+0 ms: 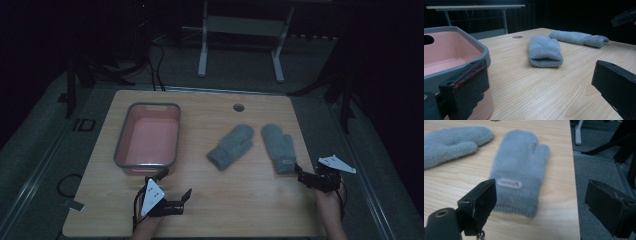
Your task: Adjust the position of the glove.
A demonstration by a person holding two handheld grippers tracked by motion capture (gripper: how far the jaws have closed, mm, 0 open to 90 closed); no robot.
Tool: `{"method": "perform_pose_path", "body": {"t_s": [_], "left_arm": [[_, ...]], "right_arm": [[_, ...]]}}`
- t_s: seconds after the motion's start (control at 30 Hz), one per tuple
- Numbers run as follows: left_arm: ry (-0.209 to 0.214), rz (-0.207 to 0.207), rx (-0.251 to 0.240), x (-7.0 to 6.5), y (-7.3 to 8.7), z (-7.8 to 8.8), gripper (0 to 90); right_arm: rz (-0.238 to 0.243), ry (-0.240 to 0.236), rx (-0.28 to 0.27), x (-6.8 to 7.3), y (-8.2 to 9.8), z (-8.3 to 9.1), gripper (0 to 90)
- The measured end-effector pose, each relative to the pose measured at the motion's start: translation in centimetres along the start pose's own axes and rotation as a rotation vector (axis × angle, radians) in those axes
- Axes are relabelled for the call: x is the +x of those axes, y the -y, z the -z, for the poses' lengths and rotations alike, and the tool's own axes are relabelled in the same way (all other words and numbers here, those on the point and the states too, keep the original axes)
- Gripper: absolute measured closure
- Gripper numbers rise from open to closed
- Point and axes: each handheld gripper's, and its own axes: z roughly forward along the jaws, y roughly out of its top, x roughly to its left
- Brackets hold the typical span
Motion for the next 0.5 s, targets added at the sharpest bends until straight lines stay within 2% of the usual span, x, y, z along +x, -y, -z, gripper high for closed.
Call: {"method": "perform_pose_path", "body": {"t_s": [0.13, 0.2, 0.27, 0.3, 0.37, 0.47, 0.5], "left_arm": [[-0.002, -0.007, -0.004, -0.1, 0.0, 0.0, 1.3], [-0.005, -0.009, -0.006, -0.1, 0.0, 0.0, 1.3], [-0.008, -0.008, -0.006, -0.1, 0.0, 0.0, 1.3], [-0.01, -0.009, -0.008, -0.1, 0.0, 0.0, 1.3], [-0.011, -0.012, -0.011, -0.1, 0.0, 0.0, 1.3], [-0.011, 0.003, -0.021, 0.0, 0.1, 0.0, 1.3], [-0.012, 0.004, -0.02, 0.0, 0.1, 0.0, 1.3]], "right_arm": [[0.028, -0.029, -0.008, 0.7, -1.1, -0.1, 10.5], [0.05, -0.059, -0.018, 1.5, -2.3, -0.2, 10.5], [0.059, -0.07, -0.016, 1.9, -2.7, -0.3, 10.5], [0.082, -0.093, -0.011, 2.6, -3.5, -0.5, 14.0], [0.094, -0.105, -0.003, 3.0, -3.9, -0.6, 13.2], [0.104, -0.171, 0.024, 4.1, -4.9, -1.2, 13.5], [0.11, -0.202, 0.024, 4.8, -5.5, -1.6, 13.7]]}}
